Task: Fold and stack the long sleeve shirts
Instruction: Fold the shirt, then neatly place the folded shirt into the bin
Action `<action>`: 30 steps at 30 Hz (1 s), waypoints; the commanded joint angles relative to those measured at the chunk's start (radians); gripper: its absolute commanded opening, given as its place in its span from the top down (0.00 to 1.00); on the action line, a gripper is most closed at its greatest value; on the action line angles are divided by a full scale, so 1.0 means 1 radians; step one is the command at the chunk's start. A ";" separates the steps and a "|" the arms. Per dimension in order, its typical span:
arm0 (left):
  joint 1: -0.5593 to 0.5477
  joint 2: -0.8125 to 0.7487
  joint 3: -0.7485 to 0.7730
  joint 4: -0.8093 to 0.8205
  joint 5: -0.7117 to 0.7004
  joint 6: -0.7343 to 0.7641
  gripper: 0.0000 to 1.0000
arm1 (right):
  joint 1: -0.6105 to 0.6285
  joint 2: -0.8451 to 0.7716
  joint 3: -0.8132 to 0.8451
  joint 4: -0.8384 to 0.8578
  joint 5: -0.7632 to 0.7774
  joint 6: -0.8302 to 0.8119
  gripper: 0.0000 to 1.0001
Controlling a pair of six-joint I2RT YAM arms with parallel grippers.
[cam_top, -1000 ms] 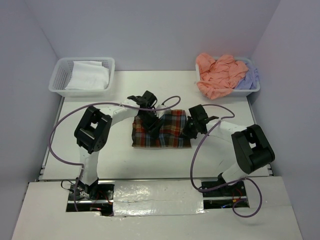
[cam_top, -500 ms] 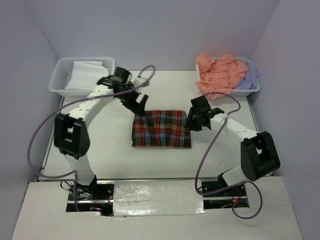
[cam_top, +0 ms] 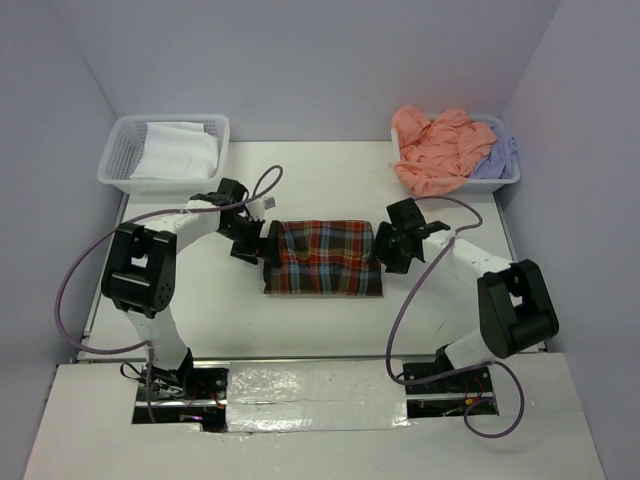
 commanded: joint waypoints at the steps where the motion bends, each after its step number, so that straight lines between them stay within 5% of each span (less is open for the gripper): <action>1: 0.018 0.036 -0.016 0.098 0.142 -0.113 0.01 | -0.032 0.043 -0.042 0.083 -0.056 0.017 0.37; 17: 0.016 0.209 -0.137 0.264 0.311 -0.238 0.05 | -0.029 0.138 -0.136 0.242 -0.142 0.067 0.39; 20: 0.016 0.251 -0.128 0.305 0.377 -0.261 0.16 | -0.029 0.135 -0.145 0.251 -0.148 0.072 0.39; 25: 0.018 0.271 -0.128 0.373 0.444 -0.299 0.56 | -0.029 0.133 -0.157 0.262 -0.161 0.080 0.39; 26: 0.018 0.269 -0.125 0.373 0.449 -0.290 0.67 | -0.028 0.132 -0.159 0.265 -0.165 0.080 0.39; 27: 0.019 0.266 -0.118 0.374 0.447 -0.288 1.00 | -0.028 0.130 -0.159 0.260 -0.165 0.080 0.39; 30: 0.047 0.230 -0.113 0.402 0.450 -0.294 1.00 | -0.029 0.109 -0.154 0.239 -0.155 0.072 0.40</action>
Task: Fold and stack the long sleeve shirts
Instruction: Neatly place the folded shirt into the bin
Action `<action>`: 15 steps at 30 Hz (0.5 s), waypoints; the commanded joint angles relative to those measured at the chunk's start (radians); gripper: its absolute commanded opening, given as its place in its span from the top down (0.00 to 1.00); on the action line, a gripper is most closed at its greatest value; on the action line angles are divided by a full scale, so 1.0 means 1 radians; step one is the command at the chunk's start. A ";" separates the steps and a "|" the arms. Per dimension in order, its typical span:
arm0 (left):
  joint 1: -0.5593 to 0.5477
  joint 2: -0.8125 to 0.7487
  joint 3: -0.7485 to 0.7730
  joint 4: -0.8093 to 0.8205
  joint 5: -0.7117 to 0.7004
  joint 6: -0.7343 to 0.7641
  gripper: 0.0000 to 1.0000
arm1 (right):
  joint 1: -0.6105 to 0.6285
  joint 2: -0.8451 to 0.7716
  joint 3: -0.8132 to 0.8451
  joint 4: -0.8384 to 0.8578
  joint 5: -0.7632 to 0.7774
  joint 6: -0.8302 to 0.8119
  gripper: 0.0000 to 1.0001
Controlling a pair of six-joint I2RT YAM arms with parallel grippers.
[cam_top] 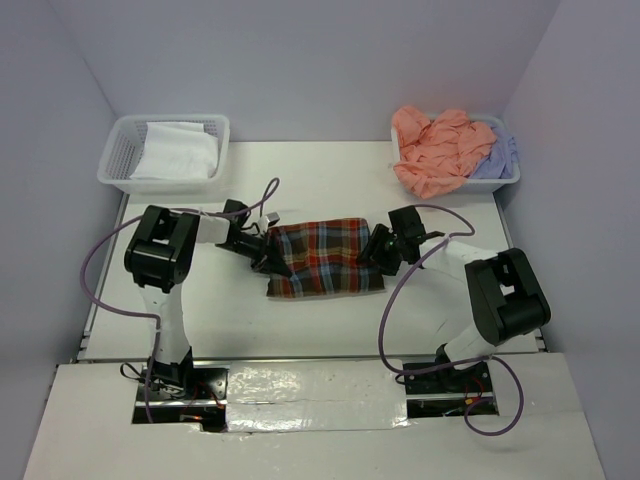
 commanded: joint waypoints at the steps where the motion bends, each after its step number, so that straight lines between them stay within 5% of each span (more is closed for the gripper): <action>1: 0.038 -0.029 0.006 0.046 -0.064 0.027 1.00 | 0.003 -0.007 -0.039 -0.067 0.034 -0.015 0.39; 8: 0.058 -0.121 0.215 -0.334 -0.312 0.431 1.00 | -0.002 -0.119 -0.021 -0.153 0.065 -0.068 0.39; 15: 0.061 -0.063 0.501 -0.599 -0.541 0.651 1.00 | -0.005 -0.159 0.070 -0.249 0.114 -0.139 0.39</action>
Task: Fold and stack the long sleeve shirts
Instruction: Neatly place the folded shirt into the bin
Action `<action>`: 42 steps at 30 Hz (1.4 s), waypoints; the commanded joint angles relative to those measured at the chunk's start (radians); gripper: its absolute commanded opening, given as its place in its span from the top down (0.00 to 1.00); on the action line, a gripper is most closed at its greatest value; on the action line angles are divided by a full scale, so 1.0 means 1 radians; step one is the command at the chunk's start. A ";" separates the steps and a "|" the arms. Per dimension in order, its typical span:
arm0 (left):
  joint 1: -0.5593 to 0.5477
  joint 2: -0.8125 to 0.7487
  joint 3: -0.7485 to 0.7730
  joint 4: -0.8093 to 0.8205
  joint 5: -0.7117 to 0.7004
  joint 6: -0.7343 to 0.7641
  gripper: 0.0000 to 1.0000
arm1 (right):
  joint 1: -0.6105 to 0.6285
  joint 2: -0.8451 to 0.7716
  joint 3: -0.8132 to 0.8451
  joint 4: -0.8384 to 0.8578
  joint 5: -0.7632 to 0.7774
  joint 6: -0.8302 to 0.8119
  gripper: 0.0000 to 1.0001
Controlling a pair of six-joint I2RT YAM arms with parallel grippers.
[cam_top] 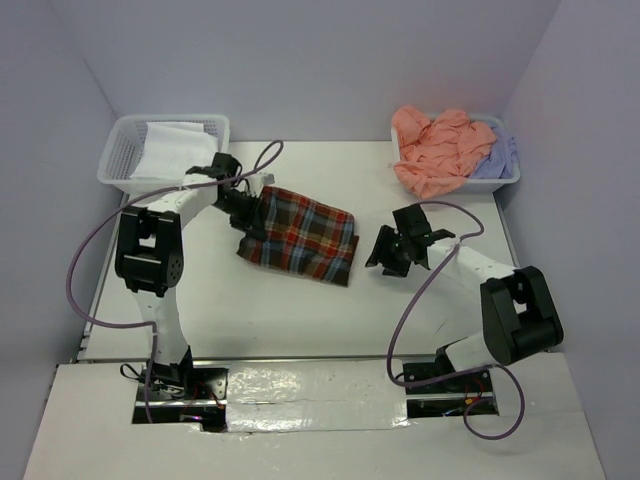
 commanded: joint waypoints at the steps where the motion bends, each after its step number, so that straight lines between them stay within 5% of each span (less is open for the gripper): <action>1: 0.012 0.041 0.177 -0.200 -0.164 0.205 1.00 | -0.005 -0.039 0.070 -0.071 0.056 -0.059 0.39; 6: 0.018 0.157 0.506 -0.434 -0.253 0.291 1.00 | -0.006 -0.026 0.083 -0.074 0.044 -0.062 0.40; 16: 0.023 0.336 0.977 -0.587 -0.403 0.338 1.00 | -0.006 -0.011 0.087 -0.084 0.043 -0.078 0.41; 25: 0.021 0.235 0.960 -0.418 -0.607 0.349 1.00 | -0.006 -0.011 0.069 -0.078 0.040 -0.075 0.41; 35: 0.027 0.201 0.894 -0.312 -0.459 0.300 1.00 | -0.003 -0.052 0.071 -0.109 0.061 -0.078 0.42; 42: 0.030 0.206 0.931 -0.291 -0.486 0.303 1.00 | -0.003 -0.082 0.040 -0.120 0.069 -0.076 0.43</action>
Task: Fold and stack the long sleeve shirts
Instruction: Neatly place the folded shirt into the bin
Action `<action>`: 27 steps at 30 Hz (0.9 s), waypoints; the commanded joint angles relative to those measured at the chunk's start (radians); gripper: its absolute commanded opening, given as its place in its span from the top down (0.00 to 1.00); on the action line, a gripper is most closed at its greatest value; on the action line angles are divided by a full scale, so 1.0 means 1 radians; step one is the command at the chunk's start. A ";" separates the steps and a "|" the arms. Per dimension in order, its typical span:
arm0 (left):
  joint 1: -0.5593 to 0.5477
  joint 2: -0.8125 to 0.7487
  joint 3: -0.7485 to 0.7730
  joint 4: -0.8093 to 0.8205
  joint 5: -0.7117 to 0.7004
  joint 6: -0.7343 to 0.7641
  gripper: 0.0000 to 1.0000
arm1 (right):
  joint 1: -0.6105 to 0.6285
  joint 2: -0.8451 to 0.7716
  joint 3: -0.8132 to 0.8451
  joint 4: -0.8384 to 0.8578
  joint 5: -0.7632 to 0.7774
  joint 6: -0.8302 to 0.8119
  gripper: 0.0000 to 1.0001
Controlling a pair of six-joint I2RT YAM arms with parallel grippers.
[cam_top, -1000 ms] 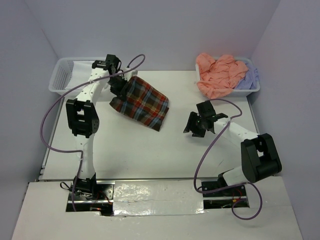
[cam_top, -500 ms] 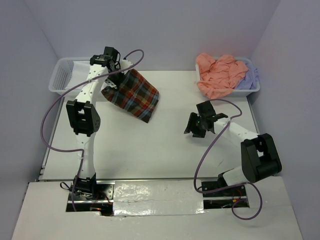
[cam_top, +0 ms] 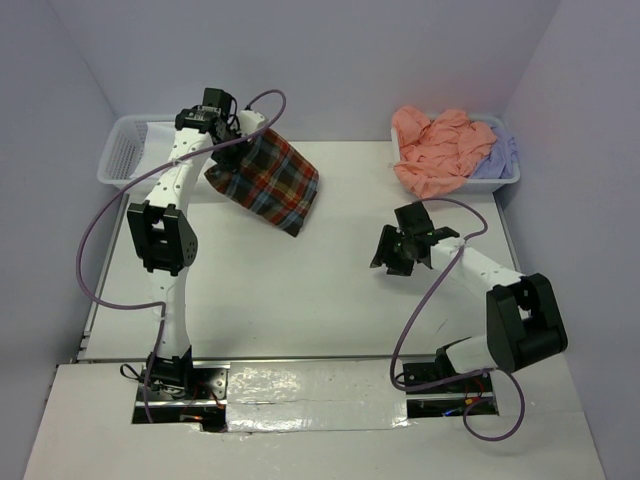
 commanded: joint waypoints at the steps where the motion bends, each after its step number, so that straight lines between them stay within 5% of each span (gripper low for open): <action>1: 0.009 -0.065 0.032 0.074 0.051 -0.031 1.00 | 0.001 -0.040 -0.004 -0.017 0.024 -0.009 0.43; 14: 0.024 -0.057 0.035 0.114 0.020 -0.047 1.00 | 0.001 -0.050 0.002 -0.034 0.038 -0.017 0.43; 27: 0.283 -0.096 0.108 0.262 0.352 -0.266 1.00 | 0.001 -0.047 0.027 -0.066 0.048 -0.027 0.44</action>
